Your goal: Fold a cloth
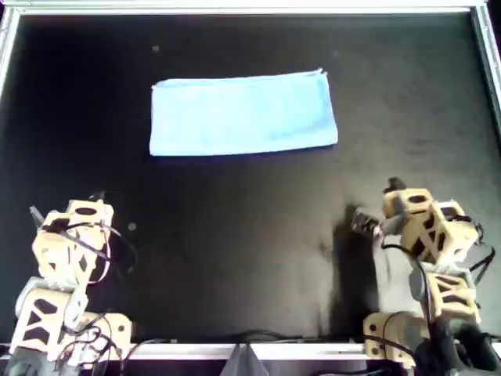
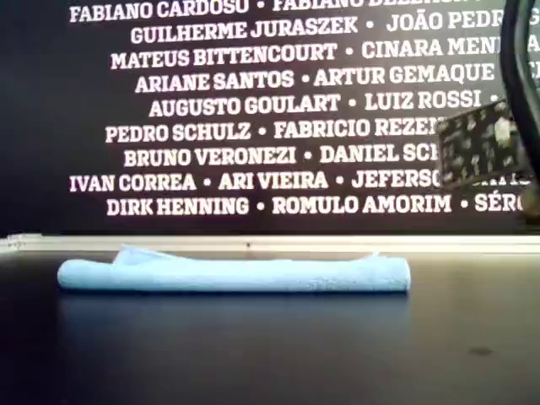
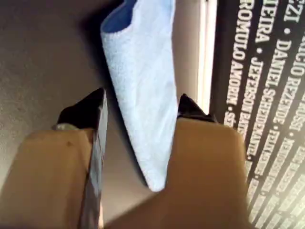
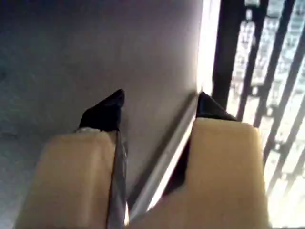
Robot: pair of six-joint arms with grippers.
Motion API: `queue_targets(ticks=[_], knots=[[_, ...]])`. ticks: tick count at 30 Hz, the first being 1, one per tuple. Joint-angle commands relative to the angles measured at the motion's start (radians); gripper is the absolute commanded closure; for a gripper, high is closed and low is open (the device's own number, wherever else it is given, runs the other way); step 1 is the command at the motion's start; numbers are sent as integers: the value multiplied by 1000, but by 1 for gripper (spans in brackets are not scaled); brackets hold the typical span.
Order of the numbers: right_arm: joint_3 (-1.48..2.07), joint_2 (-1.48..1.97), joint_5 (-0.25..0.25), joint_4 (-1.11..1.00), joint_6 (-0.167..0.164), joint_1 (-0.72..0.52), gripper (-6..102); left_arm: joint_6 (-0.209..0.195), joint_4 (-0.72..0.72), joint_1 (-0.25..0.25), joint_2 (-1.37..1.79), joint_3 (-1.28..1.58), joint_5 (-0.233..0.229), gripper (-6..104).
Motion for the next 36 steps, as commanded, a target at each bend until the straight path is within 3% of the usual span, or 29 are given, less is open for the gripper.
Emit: queue_targets(ticks=[1, 6, 12, 13, 21, 22, 23, 30, 32, 36], knots=[[-21, 38, 54, -41, 28, 38, 38, 6, -21, 11, 20, -31, 2, 44], [-25, 270, 51, -38, 15, 57, 38, 6, -17, 11, 20, -32, -17, 44], [51, 561, 61, -35, -64, 60, 38, -8, -20, 9, 20, -32, 0, 44], [83, 589, 46, -35, -66, 64, 38, -8, -20, 9, 20, -31, 0, 44], [169, 818, 61, -37, -63, 74, 37, 5, -20, 25, 21, -32, 0, 44], [166, 827, 63, -37, -52, 72, 37, -8, -20, 25, 21, -32, 0, 44], [173, 821, 63, -37, -64, 72, 36, -9, -20, 25, 21, -21, 2, 44], [173, 744, 43, 52, -69, 115, 36, -9, -25, 11, 20, -11, 8, 44], [172, 683, 43, 95, -67, 129, 36, -9, -26, 11, 18, -14, 40, 44], [153, 492, 43, 114, -66, 146, 36, -9, -98, 11, -60, -34, 150, 44]])
